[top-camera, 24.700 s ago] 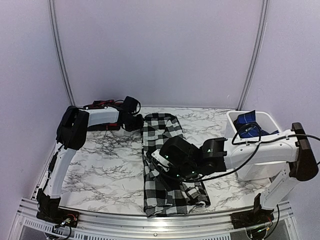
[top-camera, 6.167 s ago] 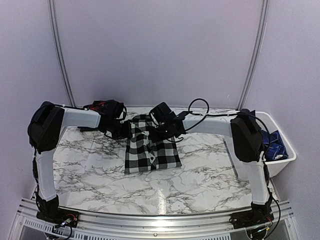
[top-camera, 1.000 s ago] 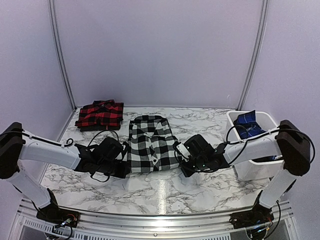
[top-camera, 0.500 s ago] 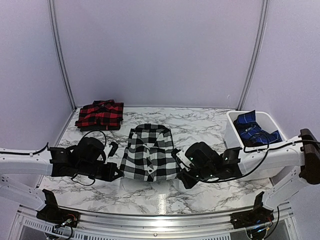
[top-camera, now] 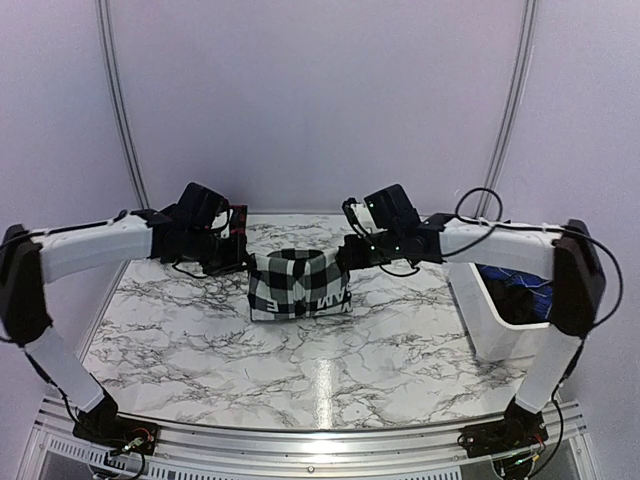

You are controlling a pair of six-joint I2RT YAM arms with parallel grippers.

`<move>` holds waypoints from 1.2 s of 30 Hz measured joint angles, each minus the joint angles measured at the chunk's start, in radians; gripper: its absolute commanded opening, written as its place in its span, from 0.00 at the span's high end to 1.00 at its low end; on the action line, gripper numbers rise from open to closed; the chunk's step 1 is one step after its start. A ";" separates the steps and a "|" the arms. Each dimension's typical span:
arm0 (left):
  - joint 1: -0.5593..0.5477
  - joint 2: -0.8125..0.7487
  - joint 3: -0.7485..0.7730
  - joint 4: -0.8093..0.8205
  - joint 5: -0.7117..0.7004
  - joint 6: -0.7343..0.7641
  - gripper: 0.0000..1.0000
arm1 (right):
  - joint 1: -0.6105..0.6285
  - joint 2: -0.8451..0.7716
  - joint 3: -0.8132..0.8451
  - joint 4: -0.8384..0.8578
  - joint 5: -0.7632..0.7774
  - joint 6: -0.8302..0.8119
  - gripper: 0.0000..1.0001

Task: Fold and stack the long sleeve shirts
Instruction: Fold the 2/3-rectangle-folded shirt at the center of the board.

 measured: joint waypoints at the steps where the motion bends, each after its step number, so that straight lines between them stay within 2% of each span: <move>1: 0.037 0.082 0.053 0.006 0.024 0.004 1.00 | -0.043 0.083 0.061 0.026 -0.029 0.000 1.00; 6: 0.148 0.507 0.324 0.054 0.100 -0.009 1.00 | -0.167 0.442 0.306 0.090 -0.119 0.007 1.00; 8: 0.165 0.618 0.360 0.079 0.122 -0.026 1.00 | -0.193 0.542 0.357 0.097 -0.143 0.015 1.00; 10: 0.172 0.653 0.360 0.124 0.162 -0.046 1.00 | -0.201 0.584 0.351 0.097 -0.158 0.028 1.00; 13: 0.160 0.616 0.299 0.170 0.172 -0.071 1.00 | -0.199 0.531 0.254 0.156 -0.172 0.051 1.00; 16: 0.137 0.542 0.169 0.225 0.189 -0.093 1.00 | -0.186 0.414 0.089 0.192 -0.181 0.078 1.00; 21: 0.071 0.333 -0.101 0.283 0.187 -0.132 1.00 | -0.122 0.175 -0.214 0.233 -0.171 0.124 1.00; 25: 0.011 0.131 -0.294 0.309 0.168 -0.171 1.00 | -0.045 0.019 -0.367 0.232 -0.137 0.164 1.00; 30: 0.000 -0.024 -0.381 0.315 0.136 -0.201 1.00 | -0.010 -0.091 -0.416 0.225 -0.101 0.195 1.00; 36: 0.005 -0.054 -0.363 0.305 0.097 -0.191 1.00 | -0.010 -0.093 -0.357 0.201 -0.055 0.190 1.00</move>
